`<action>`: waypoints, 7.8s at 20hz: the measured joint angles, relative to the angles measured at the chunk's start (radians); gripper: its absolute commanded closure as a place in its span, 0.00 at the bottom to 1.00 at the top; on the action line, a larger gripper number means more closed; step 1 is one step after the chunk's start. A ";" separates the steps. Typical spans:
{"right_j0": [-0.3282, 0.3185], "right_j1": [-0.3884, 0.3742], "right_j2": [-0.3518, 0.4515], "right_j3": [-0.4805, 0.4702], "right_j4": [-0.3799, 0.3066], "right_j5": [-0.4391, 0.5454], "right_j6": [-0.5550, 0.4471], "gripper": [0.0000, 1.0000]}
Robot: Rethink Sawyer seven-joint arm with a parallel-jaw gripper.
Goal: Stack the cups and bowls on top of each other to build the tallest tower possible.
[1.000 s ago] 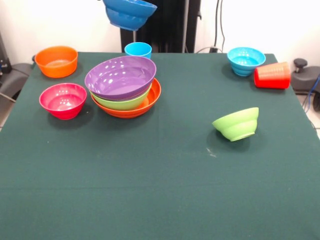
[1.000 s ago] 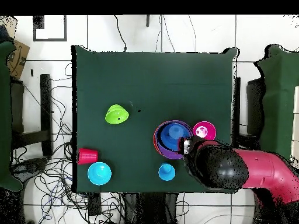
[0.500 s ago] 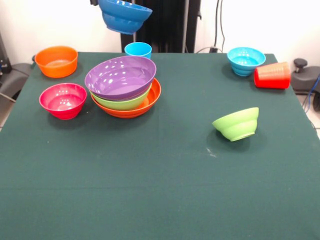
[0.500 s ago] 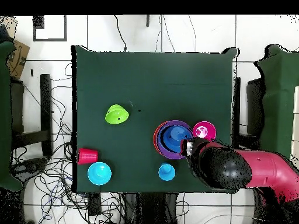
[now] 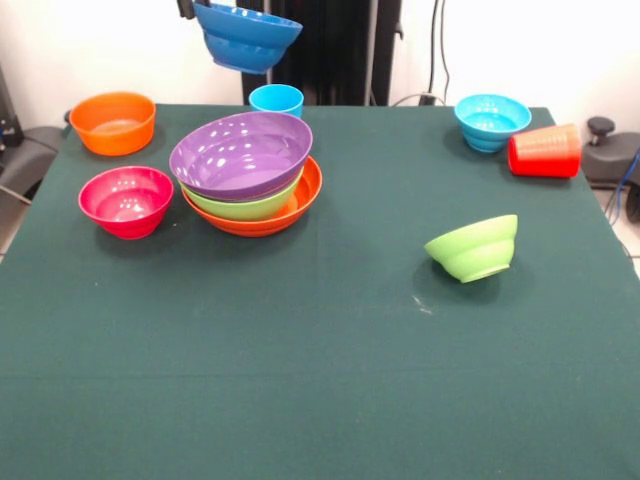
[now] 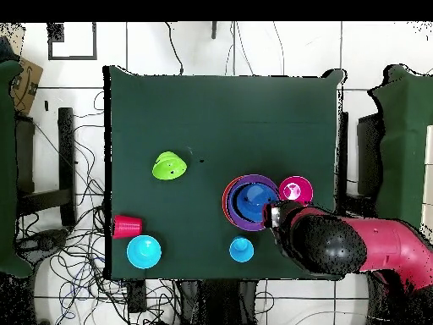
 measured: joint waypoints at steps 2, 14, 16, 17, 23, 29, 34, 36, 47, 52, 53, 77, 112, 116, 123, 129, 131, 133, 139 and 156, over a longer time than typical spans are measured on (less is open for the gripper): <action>-0.006 0.014 0.009 -0.001 0.000 0.000 0.000 1.00; -0.024 0.067 0.019 -0.008 -0.027 0.000 0.000 1.00; -0.025 0.074 0.020 -0.011 -0.039 0.000 0.000 1.00; -0.028 0.083 0.021 -0.016 -0.057 0.000 0.000 1.00; -0.035 0.115 0.021 -0.033 -0.109 0.000 0.000 1.00; -0.034 0.146 0.020 -0.044 -0.156 0.000 0.000 1.00; -0.027 0.172 0.019 -0.056 -0.192 0.000 0.000 1.00; -0.020 0.183 0.017 -0.063 -0.210 0.000 0.000 1.00; 0.013 0.228 0.015 -0.089 -0.259 0.000 0.000 1.00; 0.028 0.244 0.011 -0.099 -0.280 0.000 0.000 1.00; 0.029 0.248 0.011 -0.101 -0.285 0.000 0.000 1.00; 0.028 0.273 0.010 -0.110 -0.321 0.000 0.000 1.00; 0.095 0.319 -0.064 -0.125 -0.432 -0.026 0.000 1.00; 0.100 0.319 -0.076 -0.128 -0.432 -0.026 0.000 1.00; 0.113 0.319 -0.103 -0.139 -0.435 -0.026 0.000 1.00; 0.133 0.325 -0.134 -0.147 -0.435 -0.027 0.000 1.00; 0.138 0.330 -0.141 -0.149 -0.435 -0.027 0.000 1.00; 0.145 0.344 -0.149 -0.152 -0.435 -0.027 0.000 1.00; 0.156 0.365 -0.171 -0.153 -0.435 -0.027 0.000 1.00; 0.159 0.366 -0.206 -0.155 -0.435 -0.027 0.000 1.00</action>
